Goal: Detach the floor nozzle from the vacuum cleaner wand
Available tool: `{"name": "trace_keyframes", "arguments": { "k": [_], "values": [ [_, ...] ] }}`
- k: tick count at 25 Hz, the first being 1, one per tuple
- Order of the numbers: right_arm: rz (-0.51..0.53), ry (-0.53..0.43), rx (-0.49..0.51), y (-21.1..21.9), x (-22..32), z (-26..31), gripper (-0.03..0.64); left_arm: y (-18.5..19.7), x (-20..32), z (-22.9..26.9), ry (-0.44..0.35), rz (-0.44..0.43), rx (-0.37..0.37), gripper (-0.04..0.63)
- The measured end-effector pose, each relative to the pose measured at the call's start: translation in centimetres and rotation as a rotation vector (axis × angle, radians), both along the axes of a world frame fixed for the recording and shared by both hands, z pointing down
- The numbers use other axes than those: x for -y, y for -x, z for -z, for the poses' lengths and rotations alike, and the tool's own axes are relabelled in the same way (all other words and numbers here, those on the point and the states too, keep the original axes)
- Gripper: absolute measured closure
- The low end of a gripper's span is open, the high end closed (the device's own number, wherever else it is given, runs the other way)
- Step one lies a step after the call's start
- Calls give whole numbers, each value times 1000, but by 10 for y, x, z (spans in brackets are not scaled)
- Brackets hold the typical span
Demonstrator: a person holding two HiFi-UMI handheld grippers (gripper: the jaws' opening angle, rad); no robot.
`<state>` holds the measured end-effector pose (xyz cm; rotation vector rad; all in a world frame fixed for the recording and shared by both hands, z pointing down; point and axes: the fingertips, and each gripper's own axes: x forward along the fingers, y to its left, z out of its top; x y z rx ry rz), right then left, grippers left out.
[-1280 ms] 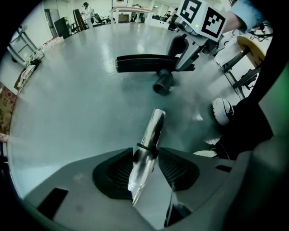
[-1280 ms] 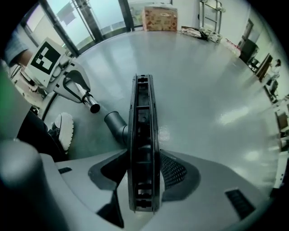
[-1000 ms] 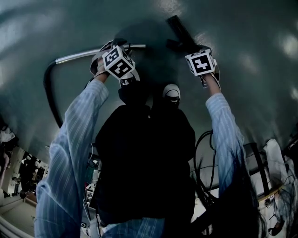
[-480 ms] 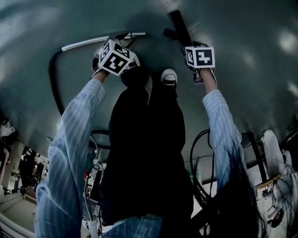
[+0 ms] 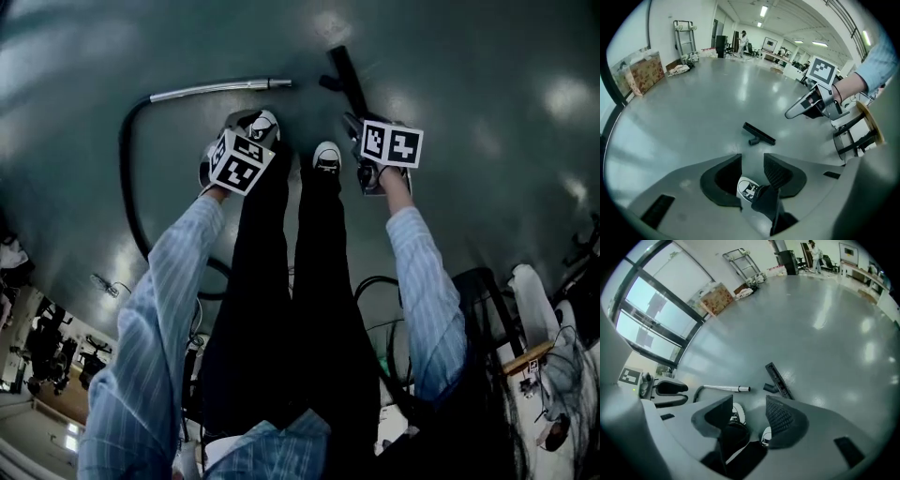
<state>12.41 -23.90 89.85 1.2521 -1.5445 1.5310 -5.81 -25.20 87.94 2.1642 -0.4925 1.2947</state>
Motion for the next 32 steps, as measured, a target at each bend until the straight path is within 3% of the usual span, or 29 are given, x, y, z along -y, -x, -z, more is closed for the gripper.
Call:
{"name": "trace_keyframes", "arguments": {
  "k": [5,10,14,24,32],
  "values": [
    [-47,-41,24,4,-7,82,391,-3,10,70,-28,119,-35,445],
    [-32,-96,62,11,-20,152,393,-6,10,128,-36,238,-62,450],
    [-27,-129,98,18,-38,209,401,-13,-6,191,-53,303,-125,519],
    [-72,-230,120,16,-59,341,560,-35,-35,345,-144,450,-259,571],
    [68,-349,121,23,-83,415,566,-27,-93,427,-189,553,-344,572]
  ]
}}
